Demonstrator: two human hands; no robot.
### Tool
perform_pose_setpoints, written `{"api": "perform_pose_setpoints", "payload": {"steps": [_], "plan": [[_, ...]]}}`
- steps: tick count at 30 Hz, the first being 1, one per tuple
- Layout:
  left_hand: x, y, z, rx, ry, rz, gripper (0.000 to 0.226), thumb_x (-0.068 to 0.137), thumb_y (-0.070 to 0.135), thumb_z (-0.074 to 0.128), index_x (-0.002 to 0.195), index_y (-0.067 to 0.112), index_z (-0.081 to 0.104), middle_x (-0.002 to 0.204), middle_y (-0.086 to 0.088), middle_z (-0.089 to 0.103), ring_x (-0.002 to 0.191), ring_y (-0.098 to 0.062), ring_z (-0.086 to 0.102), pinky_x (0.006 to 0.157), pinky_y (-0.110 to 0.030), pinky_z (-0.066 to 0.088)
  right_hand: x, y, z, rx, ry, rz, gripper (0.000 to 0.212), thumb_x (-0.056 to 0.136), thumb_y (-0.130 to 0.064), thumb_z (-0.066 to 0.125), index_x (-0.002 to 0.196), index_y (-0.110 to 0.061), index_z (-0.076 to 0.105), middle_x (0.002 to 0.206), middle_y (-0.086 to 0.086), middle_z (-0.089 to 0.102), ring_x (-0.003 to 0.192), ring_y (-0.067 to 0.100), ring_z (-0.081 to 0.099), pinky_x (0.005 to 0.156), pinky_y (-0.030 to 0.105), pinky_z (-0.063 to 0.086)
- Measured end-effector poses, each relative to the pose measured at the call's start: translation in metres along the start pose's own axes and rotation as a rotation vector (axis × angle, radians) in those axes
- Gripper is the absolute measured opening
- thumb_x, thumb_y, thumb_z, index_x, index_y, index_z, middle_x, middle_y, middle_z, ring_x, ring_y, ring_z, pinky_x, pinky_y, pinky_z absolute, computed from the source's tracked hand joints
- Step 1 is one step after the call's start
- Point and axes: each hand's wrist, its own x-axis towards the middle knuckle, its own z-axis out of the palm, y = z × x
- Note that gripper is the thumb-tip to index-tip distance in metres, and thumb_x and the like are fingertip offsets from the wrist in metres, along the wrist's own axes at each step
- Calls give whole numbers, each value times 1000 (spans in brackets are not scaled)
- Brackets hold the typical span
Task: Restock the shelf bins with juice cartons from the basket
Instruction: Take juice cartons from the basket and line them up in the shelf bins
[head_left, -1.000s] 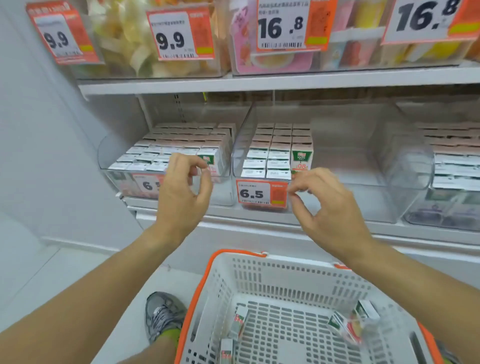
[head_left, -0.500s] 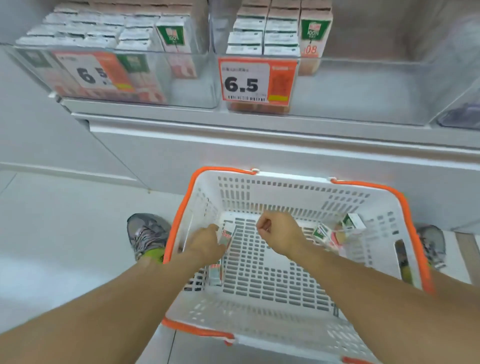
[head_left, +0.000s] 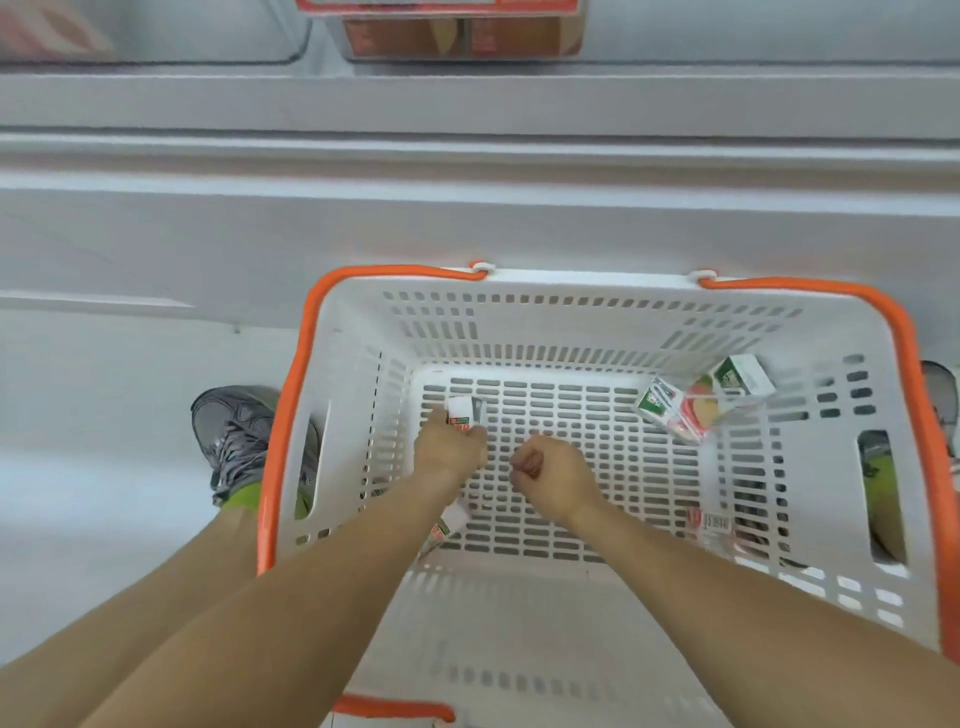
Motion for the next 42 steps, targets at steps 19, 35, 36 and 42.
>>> {"api": "perform_pose_setpoints", "payload": {"steps": [19,35,36,42], "plan": [[-19,-44,-44,869,-523,292,85,91,18,66,155,42,16,163,-9,12,139,-30,41,105,-36,40,-4,-12,24,224,22,169,67,81,-61,67,134,-30,39,96,-7,60,81,15,66,72,31,52],[-12,-63,-33,363,-369,139,37,101,42,49,83,11,56,83,-2,58,81,-21,63,68,-29,46,-19,19,1,445,94,165,15,95,-33,60,107,-27,54,98,2,68,81,16,68,70,40,63],[-12,-64,-33,406,-384,161,41,95,52,53,90,12,60,82,1,60,78,-18,62,67,-28,46,-20,21,-1,421,79,176,18,95,-34,60,109,-25,55,99,2,68,82,18,69,72,42,63],[-16,-63,-30,284,-364,141,34,88,35,72,114,13,65,95,-2,66,76,-14,64,61,-26,53,-32,21,-8,314,-47,194,35,91,-37,59,117,-14,56,97,7,71,82,23,71,76,45,62]]}}
